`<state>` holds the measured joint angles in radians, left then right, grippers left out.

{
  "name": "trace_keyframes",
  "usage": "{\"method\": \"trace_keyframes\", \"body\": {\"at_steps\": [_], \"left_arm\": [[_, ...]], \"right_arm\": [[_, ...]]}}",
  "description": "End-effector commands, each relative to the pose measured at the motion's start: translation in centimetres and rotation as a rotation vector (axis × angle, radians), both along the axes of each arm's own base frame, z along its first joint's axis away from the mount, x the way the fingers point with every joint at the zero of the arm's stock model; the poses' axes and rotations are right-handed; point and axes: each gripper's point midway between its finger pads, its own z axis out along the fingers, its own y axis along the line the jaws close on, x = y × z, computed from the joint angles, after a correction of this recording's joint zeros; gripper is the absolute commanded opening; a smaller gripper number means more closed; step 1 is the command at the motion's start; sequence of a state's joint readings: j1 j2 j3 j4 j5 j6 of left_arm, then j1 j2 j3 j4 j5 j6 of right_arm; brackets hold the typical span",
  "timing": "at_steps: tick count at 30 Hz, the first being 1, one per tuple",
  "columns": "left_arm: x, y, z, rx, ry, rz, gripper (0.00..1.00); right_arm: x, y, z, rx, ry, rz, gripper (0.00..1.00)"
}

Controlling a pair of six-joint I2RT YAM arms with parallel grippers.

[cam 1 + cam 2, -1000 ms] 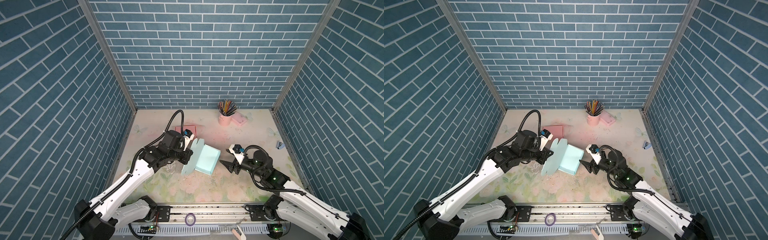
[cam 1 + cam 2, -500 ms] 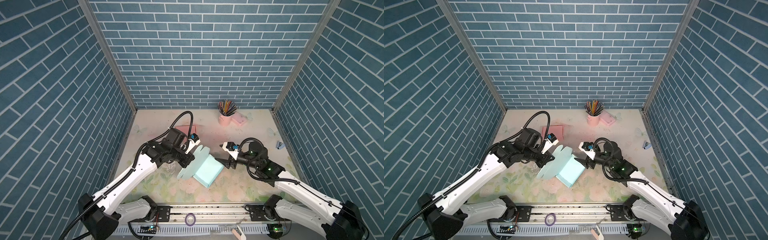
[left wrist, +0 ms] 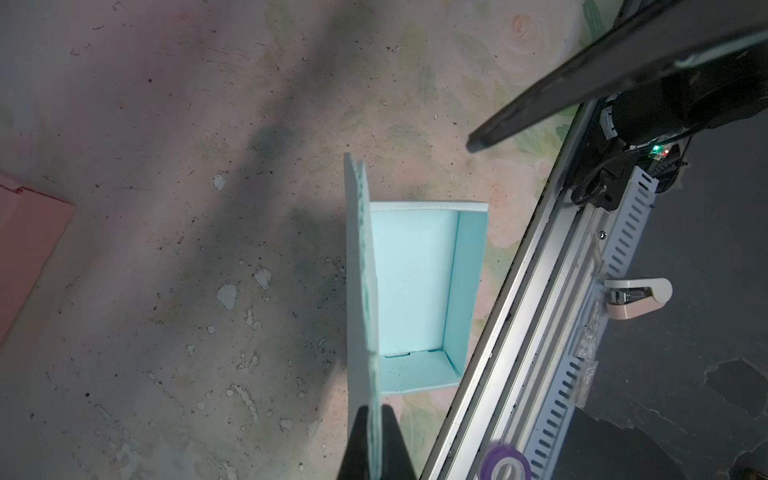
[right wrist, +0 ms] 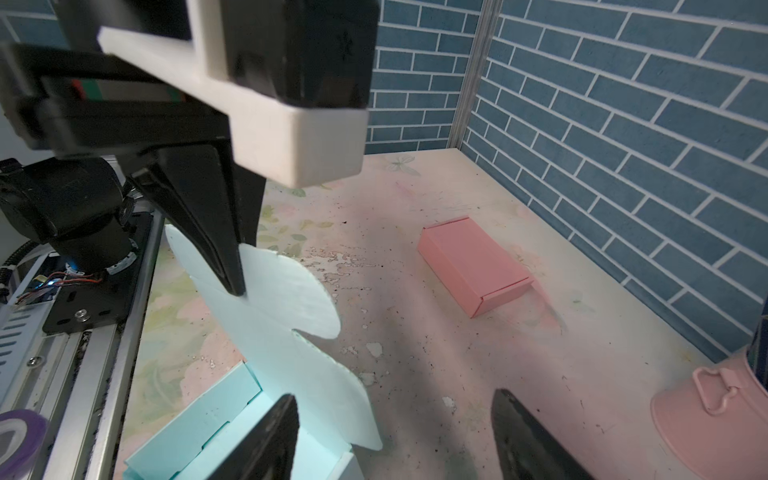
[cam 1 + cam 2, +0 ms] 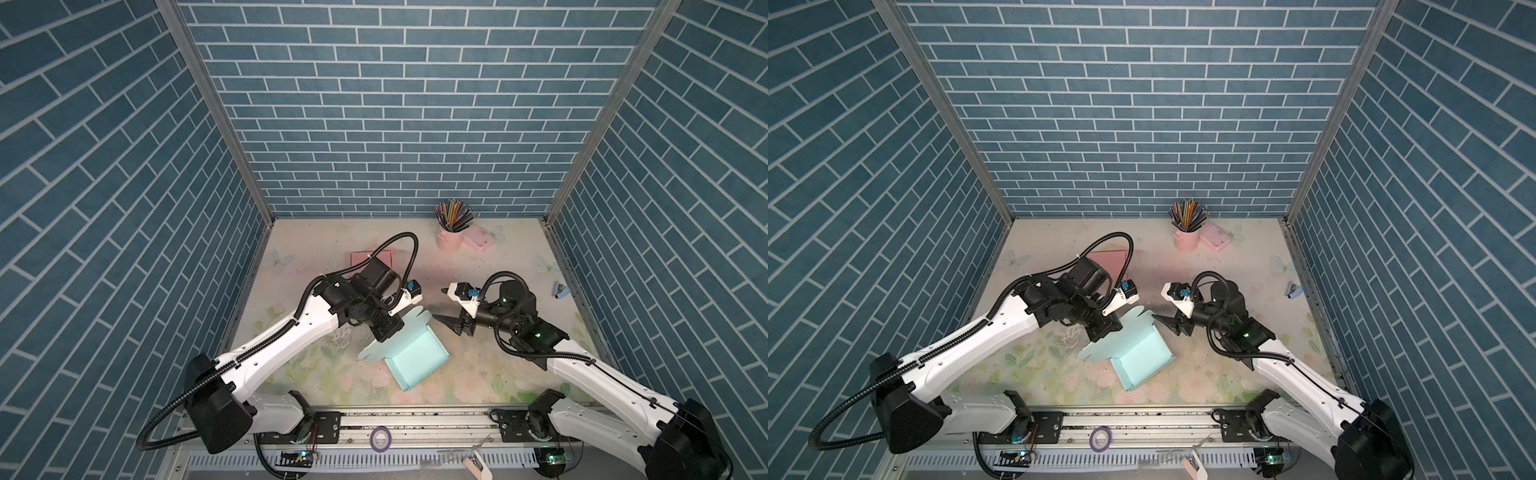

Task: Fold the paper box
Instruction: 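Raise the lid flap with the left gripper while the right gripper approaches it, then grasp the lid flap edge with the right gripper while the left holds it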

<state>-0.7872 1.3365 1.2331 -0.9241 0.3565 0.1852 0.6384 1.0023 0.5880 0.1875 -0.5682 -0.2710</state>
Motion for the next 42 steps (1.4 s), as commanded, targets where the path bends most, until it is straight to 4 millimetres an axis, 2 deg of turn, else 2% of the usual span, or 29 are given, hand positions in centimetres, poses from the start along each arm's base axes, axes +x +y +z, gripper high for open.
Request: {"method": "trace_keyframes", "body": {"at_steps": [1, 5, 9, 14, 18, 23, 30, 42], "left_arm": [[-0.7, 0.1, -0.5, 0.048, 0.008, -0.060, 0.01], [-0.7, -0.1, -0.1, 0.049, 0.002, -0.075, 0.01], [-0.5, -0.2, 0.4, 0.045, -0.016, -0.078, 0.01], [-0.3, -0.2, 0.5, 0.050, -0.024, -0.075, 0.01], [-0.2, -0.2, 0.4, 0.061, -0.029, -0.076, 0.02], [0.2, -0.2, 0.3, 0.096, -0.049, -0.076, 0.02], [0.5, -0.5, 0.4, 0.111, -0.074, -0.085, 0.02], [1.6, -0.3, 1.2, 0.118, -0.136, -0.056, 0.05]], "right_arm": [[-0.8, 0.8, -0.1, -0.009, -0.019, 0.098, 0.74], [-0.6, 1.6, -2.1, -0.052, 0.048, 0.146, 0.73], [-0.7, 2.4, -3.0, -0.059, 0.097, 0.191, 0.71], [-0.9, 2.5, -2.5, -0.039, 0.092, 0.199, 0.69], [-0.9, 2.6, -3.0, -0.048, 0.116, 0.209, 0.67], [-1.2, 3.1, -3.1, -0.048, 0.140, 0.234, 0.53], [-1.4, 3.5, -3.6, -0.059, 0.159, 0.251, 0.48], [-1.4, 3.6, -4.1, -0.083, 0.181, 0.257, 0.30]]}}
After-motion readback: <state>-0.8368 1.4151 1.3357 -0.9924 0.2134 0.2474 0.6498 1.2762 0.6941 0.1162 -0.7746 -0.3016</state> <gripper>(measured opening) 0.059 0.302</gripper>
